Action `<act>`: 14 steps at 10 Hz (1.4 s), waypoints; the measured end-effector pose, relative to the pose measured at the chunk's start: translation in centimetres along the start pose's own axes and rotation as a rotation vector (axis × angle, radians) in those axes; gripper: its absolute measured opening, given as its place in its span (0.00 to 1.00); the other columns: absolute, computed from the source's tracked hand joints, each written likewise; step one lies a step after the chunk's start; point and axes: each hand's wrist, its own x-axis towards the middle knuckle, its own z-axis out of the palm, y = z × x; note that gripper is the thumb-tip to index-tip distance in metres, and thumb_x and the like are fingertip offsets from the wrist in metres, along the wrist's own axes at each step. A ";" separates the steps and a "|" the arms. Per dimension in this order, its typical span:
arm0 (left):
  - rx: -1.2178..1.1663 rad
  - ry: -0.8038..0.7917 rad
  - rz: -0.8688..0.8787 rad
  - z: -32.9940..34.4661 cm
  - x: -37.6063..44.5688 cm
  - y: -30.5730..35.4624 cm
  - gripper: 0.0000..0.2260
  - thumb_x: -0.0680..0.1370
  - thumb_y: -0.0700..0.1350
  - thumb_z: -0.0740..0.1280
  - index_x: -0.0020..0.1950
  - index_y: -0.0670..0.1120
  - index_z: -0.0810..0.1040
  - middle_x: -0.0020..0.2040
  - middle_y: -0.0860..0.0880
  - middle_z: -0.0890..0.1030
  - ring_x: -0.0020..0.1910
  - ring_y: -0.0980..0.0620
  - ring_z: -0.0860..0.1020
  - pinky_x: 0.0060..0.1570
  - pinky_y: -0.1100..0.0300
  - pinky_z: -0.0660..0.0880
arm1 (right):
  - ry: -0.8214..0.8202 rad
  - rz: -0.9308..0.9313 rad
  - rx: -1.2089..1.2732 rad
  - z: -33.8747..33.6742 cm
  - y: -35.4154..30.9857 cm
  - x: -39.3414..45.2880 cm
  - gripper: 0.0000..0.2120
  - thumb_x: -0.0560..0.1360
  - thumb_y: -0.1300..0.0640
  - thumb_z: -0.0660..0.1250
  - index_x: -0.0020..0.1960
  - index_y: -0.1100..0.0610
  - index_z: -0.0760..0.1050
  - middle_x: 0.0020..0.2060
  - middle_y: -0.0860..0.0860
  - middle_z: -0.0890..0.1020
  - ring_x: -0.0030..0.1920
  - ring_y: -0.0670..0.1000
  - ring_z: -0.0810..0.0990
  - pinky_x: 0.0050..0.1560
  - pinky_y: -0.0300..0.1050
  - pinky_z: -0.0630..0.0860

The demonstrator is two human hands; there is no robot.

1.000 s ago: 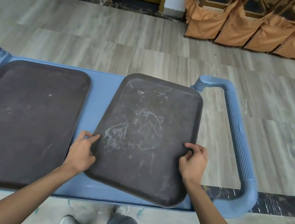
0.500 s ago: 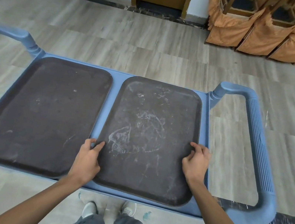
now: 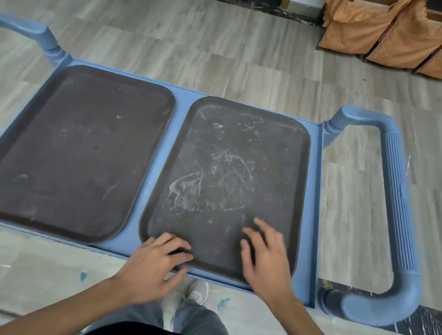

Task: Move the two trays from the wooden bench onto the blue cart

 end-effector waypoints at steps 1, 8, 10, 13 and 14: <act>-0.014 -0.003 0.004 -0.1 -0.6 0.3 0.16 0.77 0.56 0.63 0.61 0.53 0.81 0.54 0.58 0.80 0.53 0.55 0.76 0.46 0.57 0.76 | -0.093 -0.116 0.075 0.7 -2.5 -3.4 0.14 0.80 0.48 0.63 0.58 0.55 0.81 0.56 0.49 0.80 0.53 0.52 0.78 0.54 0.51 0.78; 0.025 0.110 -0.022 0.7 -2.4 1.7 0.13 0.75 0.40 0.71 0.58 0.50 0.83 0.47 0.54 0.84 0.46 0.48 0.78 0.40 0.53 0.76 | 0.051 0.032 0.063 2.7 -5.6 -7.9 0.09 0.76 0.55 0.73 0.55 0.55 0.85 0.45 0.48 0.82 0.45 0.52 0.77 0.47 0.46 0.77; 0.002 0.035 -0.062 1.8 -2.4 1.2 0.16 0.81 0.43 0.60 0.67 0.52 0.77 0.58 0.55 0.81 0.55 0.47 0.73 0.51 0.55 0.71 | 0.049 0.094 0.078 2.7 -6.1 -8.0 0.09 0.77 0.54 0.72 0.56 0.55 0.85 0.46 0.48 0.83 0.46 0.52 0.77 0.49 0.44 0.76; 0.030 -0.087 -0.031 1.5 -3.9 0.9 0.25 0.79 0.51 0.59 0.77 0.51 0.63 0.72 0.53 0.70 0.67 0.49 0.67 0.66 0.54 0.66 | -0.202 0.083 -0.195 1.1 -7.9 -7.2 0.21 0.80 0.44 0.62 0.65 0.57 0.77 0.57 0.52 0.79 0.57 0.57 0.75 0.59 0.52 0.73; 0.072 -0.136 -0.038 -0.4 -4.3 0.4 0.28 0.78 0.56 0.59 0.78 0.54 0.59 0.79 0.53 0.58 0.75 0.48 0.59 0.70 0.50 0.64 | -0.259 0.123 -0.260 -1.2 -8.6 -6.4 0.30 0.79 0.39 0.61 0.73 0.56 0.68 0.68 0.52 0.72 0.66 0.56 0.71 0.64 0.53 0.71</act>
